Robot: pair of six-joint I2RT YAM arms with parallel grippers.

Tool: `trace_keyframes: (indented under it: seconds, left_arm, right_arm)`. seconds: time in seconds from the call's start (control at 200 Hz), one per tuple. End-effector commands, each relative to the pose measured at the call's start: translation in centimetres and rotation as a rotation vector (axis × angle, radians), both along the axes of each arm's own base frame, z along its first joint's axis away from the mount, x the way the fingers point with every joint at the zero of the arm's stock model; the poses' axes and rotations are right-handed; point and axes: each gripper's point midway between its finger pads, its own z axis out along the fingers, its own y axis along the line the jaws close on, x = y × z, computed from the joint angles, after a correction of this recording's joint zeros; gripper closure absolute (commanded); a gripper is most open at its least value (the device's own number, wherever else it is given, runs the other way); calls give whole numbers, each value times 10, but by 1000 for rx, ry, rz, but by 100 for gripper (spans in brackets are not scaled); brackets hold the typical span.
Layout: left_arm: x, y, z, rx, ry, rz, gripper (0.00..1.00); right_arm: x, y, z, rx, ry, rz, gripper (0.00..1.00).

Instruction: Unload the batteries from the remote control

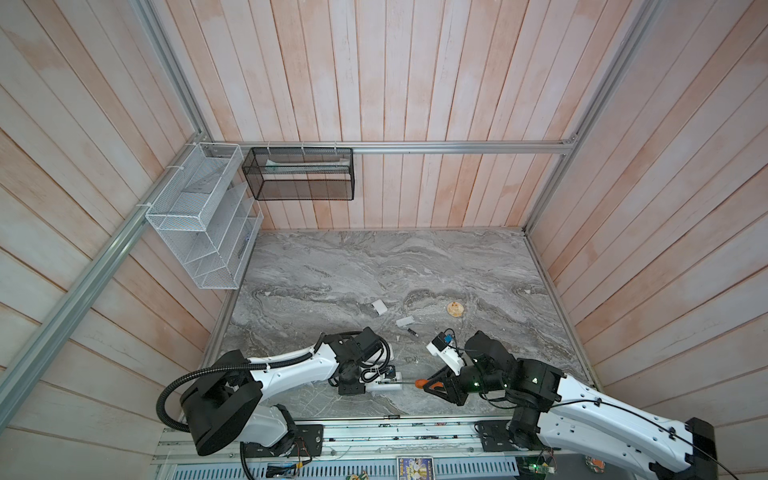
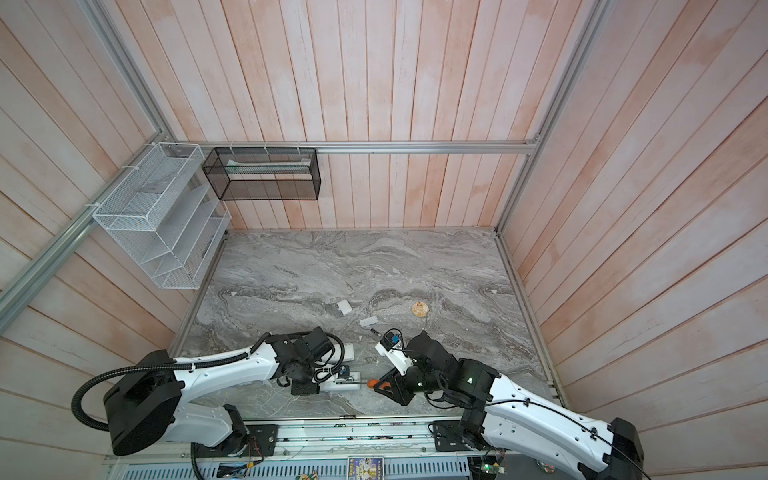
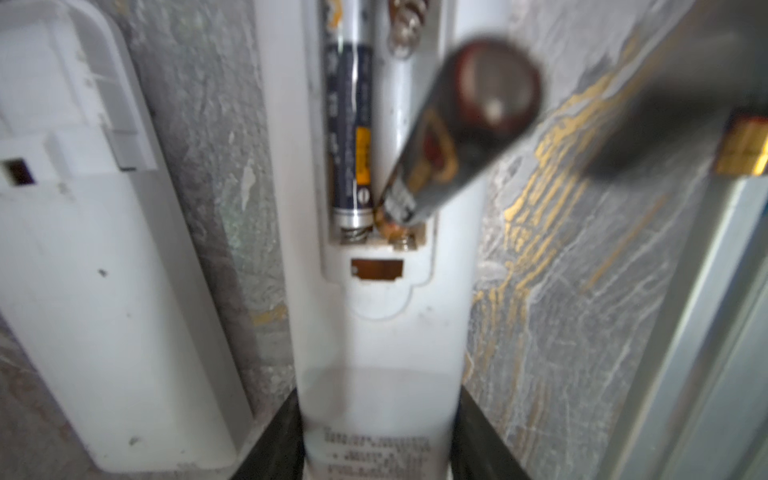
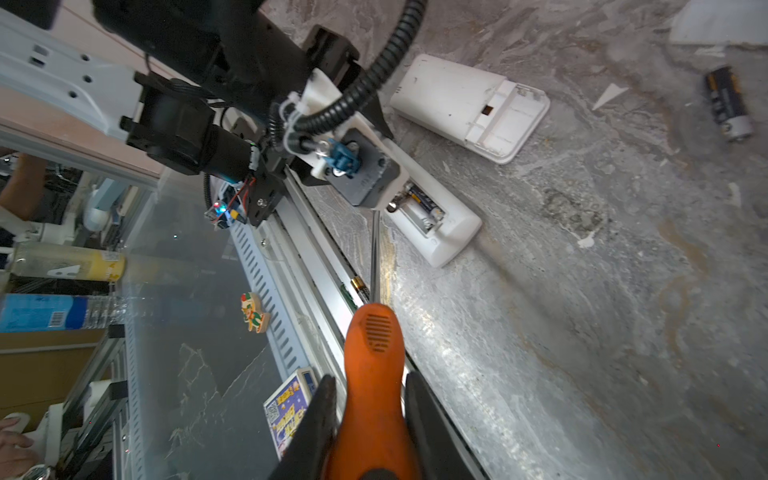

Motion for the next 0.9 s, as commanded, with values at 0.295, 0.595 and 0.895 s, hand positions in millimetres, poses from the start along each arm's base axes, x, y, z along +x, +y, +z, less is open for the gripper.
trace_keyframes:
  seconds: [0.295, 0.595, 0.895]
  left_arm:
    - [18, 0, -15, 19, -12, 90, 100]
    - [17, -6, -10, -24, 12, 111, 100]
    - [5, -36, 37, -177, 244, 201, 100]
  right_arm:
    - [7, 3, 24, 29, -33, -31, 100]
    - [7, -14, 0, -81, 22, -95, 100]
    - [30, -21, 35, -66, -53, -178, 100]
